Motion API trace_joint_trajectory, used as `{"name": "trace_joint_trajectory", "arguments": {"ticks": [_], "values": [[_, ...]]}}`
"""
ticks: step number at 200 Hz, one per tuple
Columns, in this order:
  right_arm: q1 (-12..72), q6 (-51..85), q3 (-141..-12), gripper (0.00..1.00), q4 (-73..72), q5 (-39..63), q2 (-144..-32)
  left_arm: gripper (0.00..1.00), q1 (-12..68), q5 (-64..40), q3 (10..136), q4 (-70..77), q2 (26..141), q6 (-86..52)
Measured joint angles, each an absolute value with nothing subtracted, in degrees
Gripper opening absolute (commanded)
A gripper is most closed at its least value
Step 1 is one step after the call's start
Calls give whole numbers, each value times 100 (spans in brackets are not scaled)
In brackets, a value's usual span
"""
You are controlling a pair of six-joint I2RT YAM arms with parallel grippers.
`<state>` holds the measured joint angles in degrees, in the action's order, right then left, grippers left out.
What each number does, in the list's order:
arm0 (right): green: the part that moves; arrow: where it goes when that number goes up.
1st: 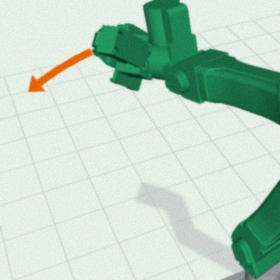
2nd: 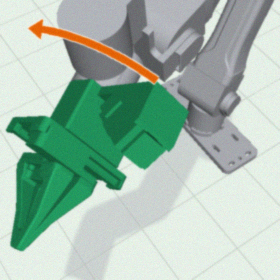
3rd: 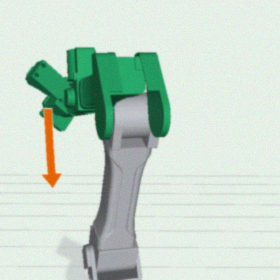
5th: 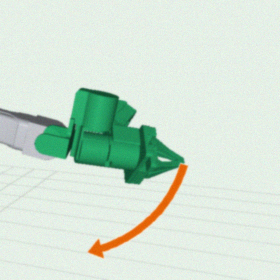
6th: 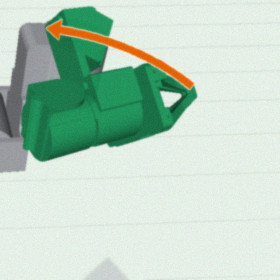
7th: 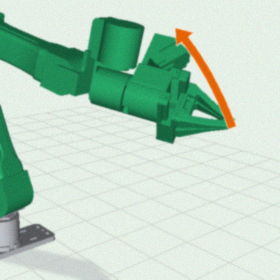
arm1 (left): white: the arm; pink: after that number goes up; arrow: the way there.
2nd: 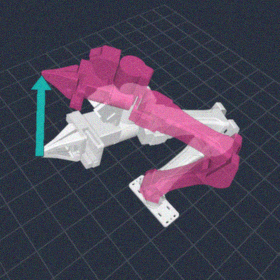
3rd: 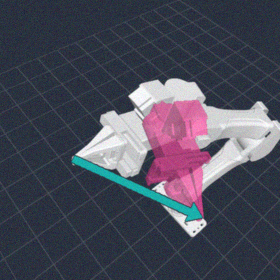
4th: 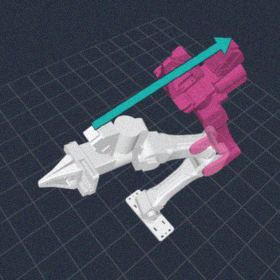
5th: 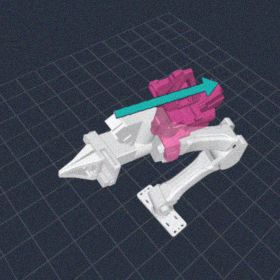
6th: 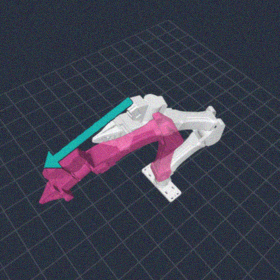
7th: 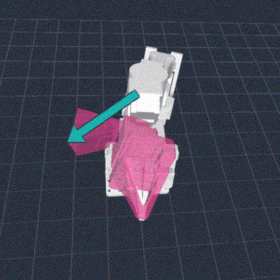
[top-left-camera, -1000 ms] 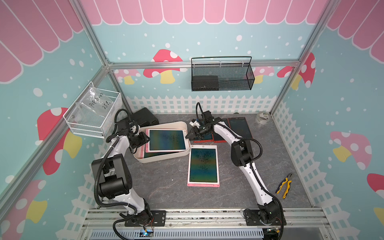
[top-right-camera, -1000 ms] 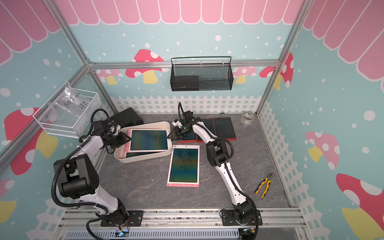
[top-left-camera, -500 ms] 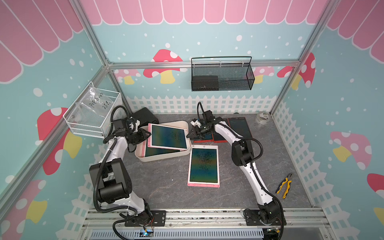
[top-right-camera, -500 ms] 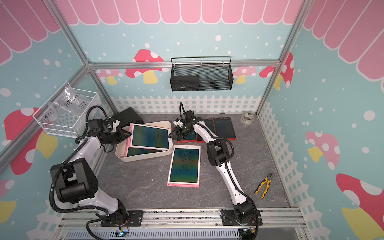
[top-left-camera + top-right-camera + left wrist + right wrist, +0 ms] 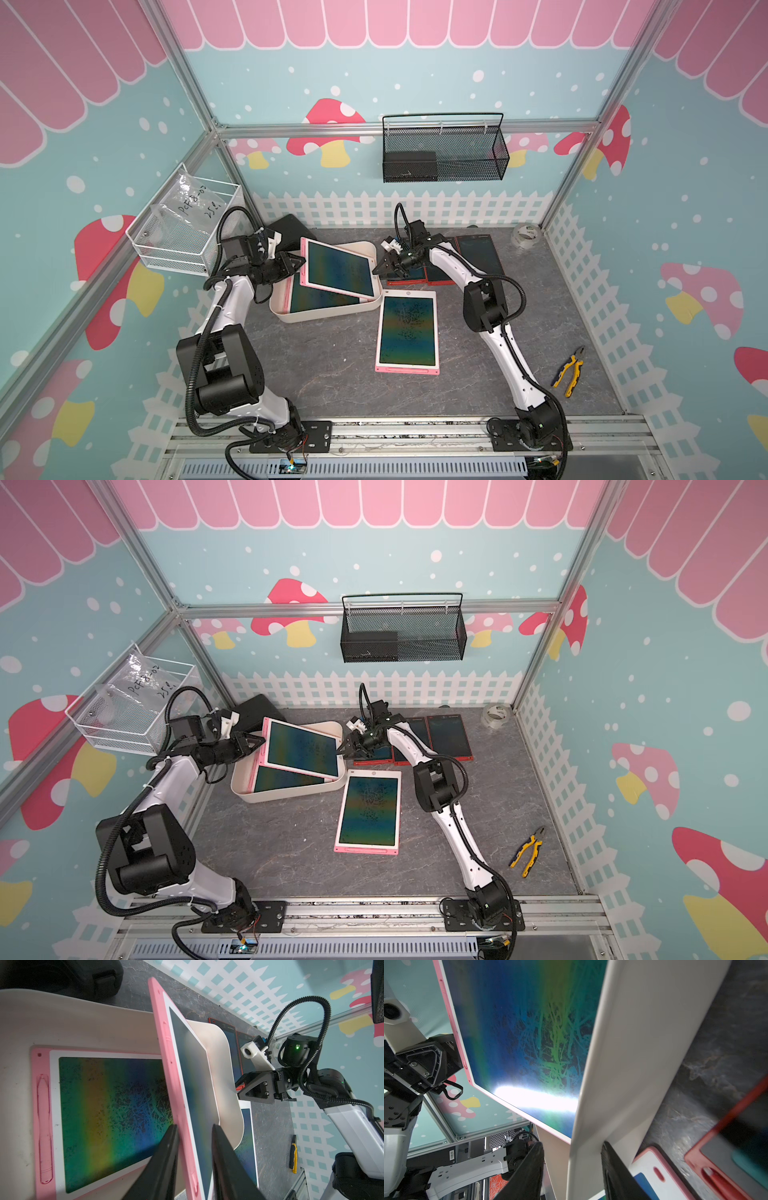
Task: Take out the writing tablet from the storage box
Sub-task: Pick up the writing tablet from the storage box.
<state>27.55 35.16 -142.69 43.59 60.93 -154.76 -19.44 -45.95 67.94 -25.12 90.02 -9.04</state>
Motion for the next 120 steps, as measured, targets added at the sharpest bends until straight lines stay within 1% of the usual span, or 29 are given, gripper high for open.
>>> {"name": "trace_joint_trajectory", "arguments": {"ticks": [26,63,120], "values": [[2738,3568,-14269,46,4261,6167,-15476,30,-1938,-4501,6818,-2611,9015,-683],[2731,3656,-14269,46,4038,6320,-15476,24,-1861,-4191,6917,-2792,9032,-395],[2714,3802,-14269,45,3785,6530,-15476,24,-1734,-3743,6991,-2930,9030,-73]]}}
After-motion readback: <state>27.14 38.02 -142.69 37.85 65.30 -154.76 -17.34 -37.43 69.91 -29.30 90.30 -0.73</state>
